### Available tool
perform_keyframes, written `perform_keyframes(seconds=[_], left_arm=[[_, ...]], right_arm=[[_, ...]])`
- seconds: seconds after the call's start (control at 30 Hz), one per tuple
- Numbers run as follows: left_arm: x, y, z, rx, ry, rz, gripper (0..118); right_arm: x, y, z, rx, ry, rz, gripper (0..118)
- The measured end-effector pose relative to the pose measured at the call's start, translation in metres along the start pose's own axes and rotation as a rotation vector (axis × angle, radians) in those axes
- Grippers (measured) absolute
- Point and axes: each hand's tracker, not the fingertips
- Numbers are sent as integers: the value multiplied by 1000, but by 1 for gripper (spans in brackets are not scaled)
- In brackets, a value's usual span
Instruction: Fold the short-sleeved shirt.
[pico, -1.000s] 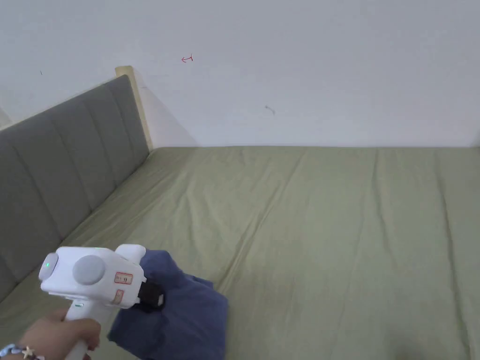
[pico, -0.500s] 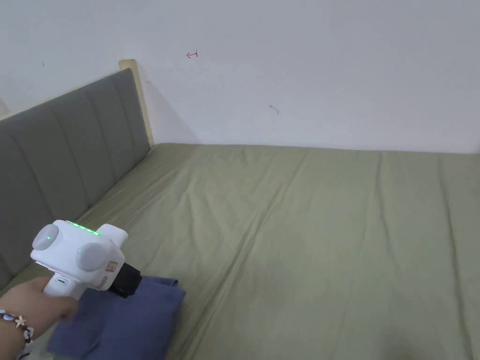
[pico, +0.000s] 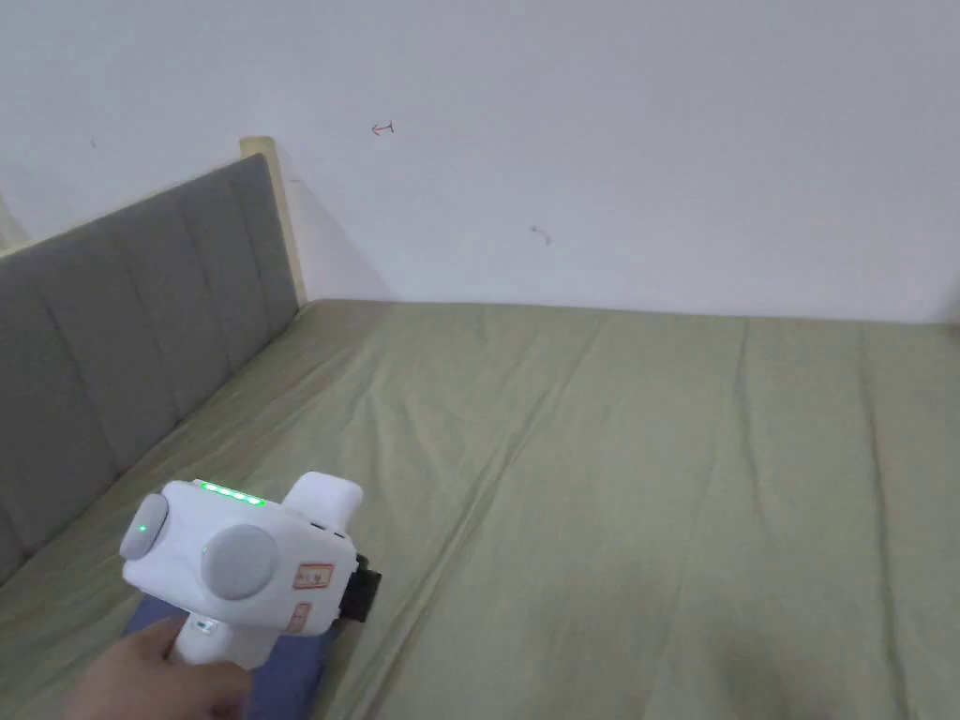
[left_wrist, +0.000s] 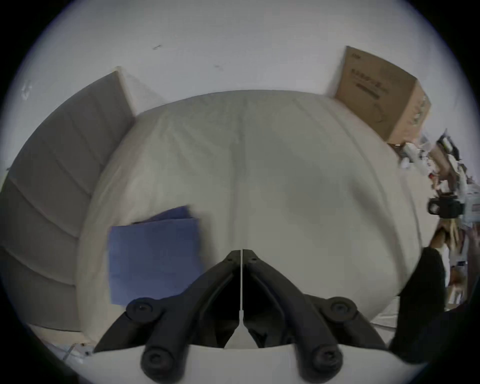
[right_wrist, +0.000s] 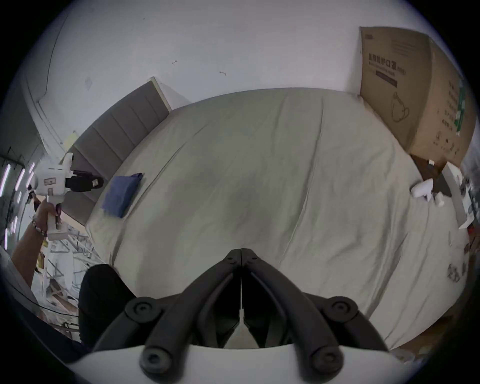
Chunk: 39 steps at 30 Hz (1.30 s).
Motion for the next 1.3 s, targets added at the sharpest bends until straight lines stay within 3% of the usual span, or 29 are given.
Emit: perform_keyframes(seconds=[0.1,0.23,0.3,0.4,0.47,0.57,0.6,0.67,0.7,0.73,0.77,0.8,0.83,0.87,0.93,1.3], left_arm=[[55,16,10,83,-60,7,1],[110,41,45,379,-162,154,1],[148,45,73,558,-21,123,1],[177,37,98,837,175,33,1],[184,31,101,922,170,58,1],[194,31,95,909,184,54,1],[197,31,93,909,193,53,4],[201,30,90,904,196,66,29],[198,30,87,902,188,87,53],[198,30,86,897,177,104,94],[197,32,83,888,172,108,109],[196,34,80,879,174,110,115],[195,35,78,873,181,107,115],[196,33,83,904,171,94,118],[195,34,88,898,187,68,118],[197,38,81,869,227,4,118]], right_arm=[[-3,16,14,19,-49,60,0],[-3,33,50,272,-37,0,0],[-4,37,67,446,-42,-32,0],[-10,31,83,741,-245,93,0],[-9,29,83,838,-270,59,0],[-5,32,86,895,-277,-45,0],[-2,35,81,899,-295,-42,3],[-1,39,77,915,-362,-23,25],[-3,40,77,925,-373,-11,42],[-6,42,77,928,-376,-4,70],[-7,43,77,932,-384,2,84],[-8,44,77,937,-388,10,90],[-9,44,77,940,-393,14,90],[-12,44,77,946,-396,13,104],[-15,43,78,961,-397,13,118],[-16,43,69,936,-373,18,118]])
